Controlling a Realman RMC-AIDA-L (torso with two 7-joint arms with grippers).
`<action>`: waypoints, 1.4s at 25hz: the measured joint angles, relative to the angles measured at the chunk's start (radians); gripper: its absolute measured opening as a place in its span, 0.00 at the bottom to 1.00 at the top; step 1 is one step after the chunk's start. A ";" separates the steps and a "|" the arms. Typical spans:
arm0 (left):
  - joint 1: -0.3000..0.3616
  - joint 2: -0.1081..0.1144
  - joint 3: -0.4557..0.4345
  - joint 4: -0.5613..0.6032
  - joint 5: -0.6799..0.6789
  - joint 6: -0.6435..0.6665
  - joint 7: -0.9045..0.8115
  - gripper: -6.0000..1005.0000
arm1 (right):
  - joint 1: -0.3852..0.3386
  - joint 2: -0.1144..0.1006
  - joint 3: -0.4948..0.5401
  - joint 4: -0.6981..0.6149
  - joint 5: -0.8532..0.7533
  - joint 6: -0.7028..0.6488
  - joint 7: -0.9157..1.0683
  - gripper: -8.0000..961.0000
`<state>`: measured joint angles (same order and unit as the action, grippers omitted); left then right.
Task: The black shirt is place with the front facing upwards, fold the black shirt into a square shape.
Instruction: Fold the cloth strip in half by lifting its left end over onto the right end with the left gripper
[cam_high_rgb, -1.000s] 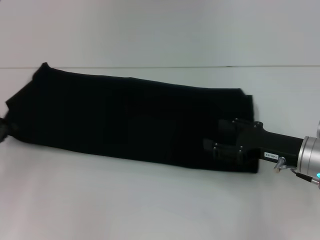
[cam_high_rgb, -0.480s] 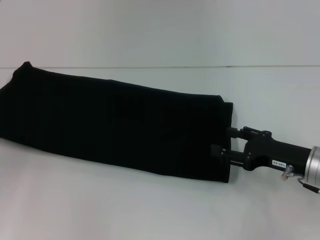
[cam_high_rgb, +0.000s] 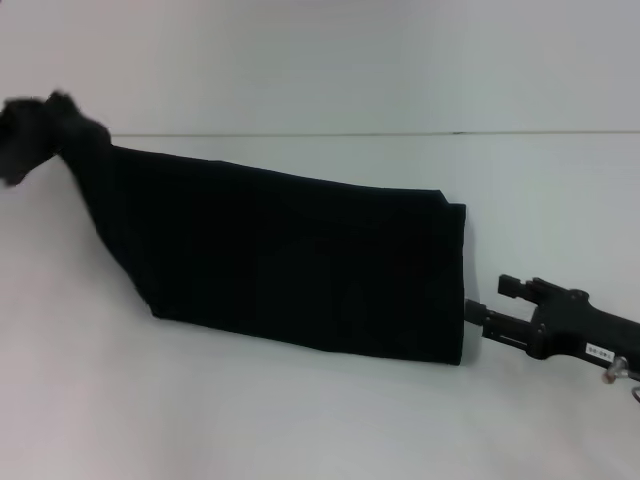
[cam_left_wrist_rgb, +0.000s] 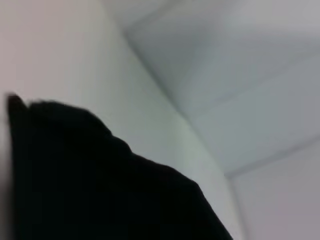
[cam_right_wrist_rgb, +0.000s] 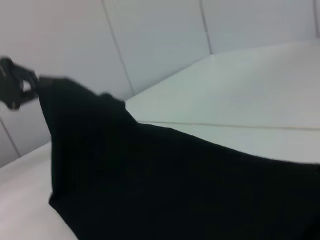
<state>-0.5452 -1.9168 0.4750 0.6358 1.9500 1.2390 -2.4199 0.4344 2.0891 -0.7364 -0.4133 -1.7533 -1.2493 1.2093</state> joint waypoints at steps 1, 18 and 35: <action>-0.051 -0.025 0.003 0.023 -0.012 0.068 -0.006 0.05 | -0.008 -0.001 0.004 0.000 0.000 0.000 0.007 0.84; -0.328 -0.258 0.496 -0.160 -0.132 -0.032 0.089 0.05 | -0.120 -0.012 0.073 0.001 -0.006 -0.026 0.020 0.84; -0.298 -0.259 0.696 -0.439 -0.449 -0.111 0.380 0.09 | -0.116 -0.016 0.080 0.001 -0.004 -0.020 0.019 0.84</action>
<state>-0.8430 -2.1761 1.1713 0.1966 1.5006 1.1283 -2.0403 0.3183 2.0726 -0.6561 -0.4127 -1.7578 -1.2694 1.2287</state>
